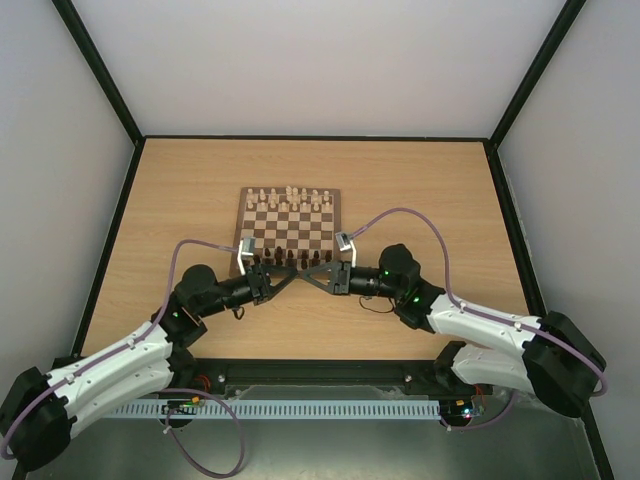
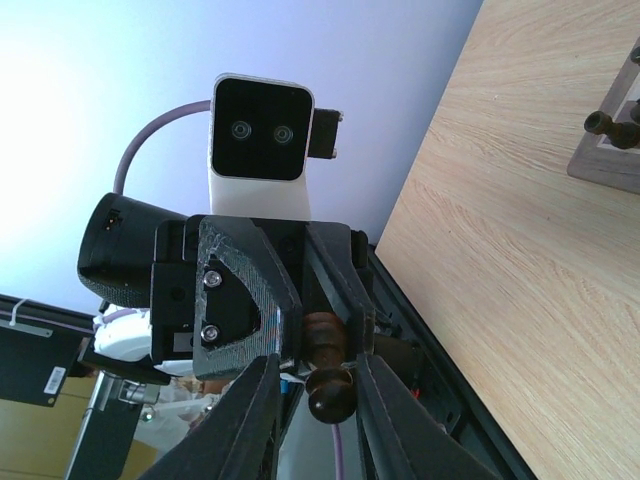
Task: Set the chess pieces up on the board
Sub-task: Place the chess piece on the chessboard.
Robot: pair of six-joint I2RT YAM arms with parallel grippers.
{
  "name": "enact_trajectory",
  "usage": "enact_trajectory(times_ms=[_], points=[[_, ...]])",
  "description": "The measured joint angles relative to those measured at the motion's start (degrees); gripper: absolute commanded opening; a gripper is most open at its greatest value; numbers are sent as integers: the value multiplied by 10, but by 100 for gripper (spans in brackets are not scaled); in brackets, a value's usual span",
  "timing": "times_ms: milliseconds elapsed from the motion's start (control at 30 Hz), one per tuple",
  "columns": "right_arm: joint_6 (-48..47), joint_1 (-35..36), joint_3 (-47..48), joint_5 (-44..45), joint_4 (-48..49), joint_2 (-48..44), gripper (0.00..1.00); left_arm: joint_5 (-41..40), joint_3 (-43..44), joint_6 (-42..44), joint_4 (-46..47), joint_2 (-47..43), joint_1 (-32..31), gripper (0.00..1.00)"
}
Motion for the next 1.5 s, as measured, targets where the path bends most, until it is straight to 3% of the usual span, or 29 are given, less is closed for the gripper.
enact_trajectory(times_ms=[367, 567, 833, 1167, 1500], points=[[-6, 0, 2, -5, 3, 14, 7, 1, -3, -5, 10, 9, 1, 15], [-23, 0, 19, -1, -37, 10, 2, 0, -2, 2, 6, 11, 4, 43], [-95, -1, 88, 29, -197, -20, 2, 0, 38, 49, -91, -23, 51, 62], [-211, -2, 229, 83, -438, 8, 3, 24, 97, 114, -199, -61, 144, 66], [-310, -7, 439, 148, -623, 164, 2, 48, 133, 180, -296, -40, 223, 67]])
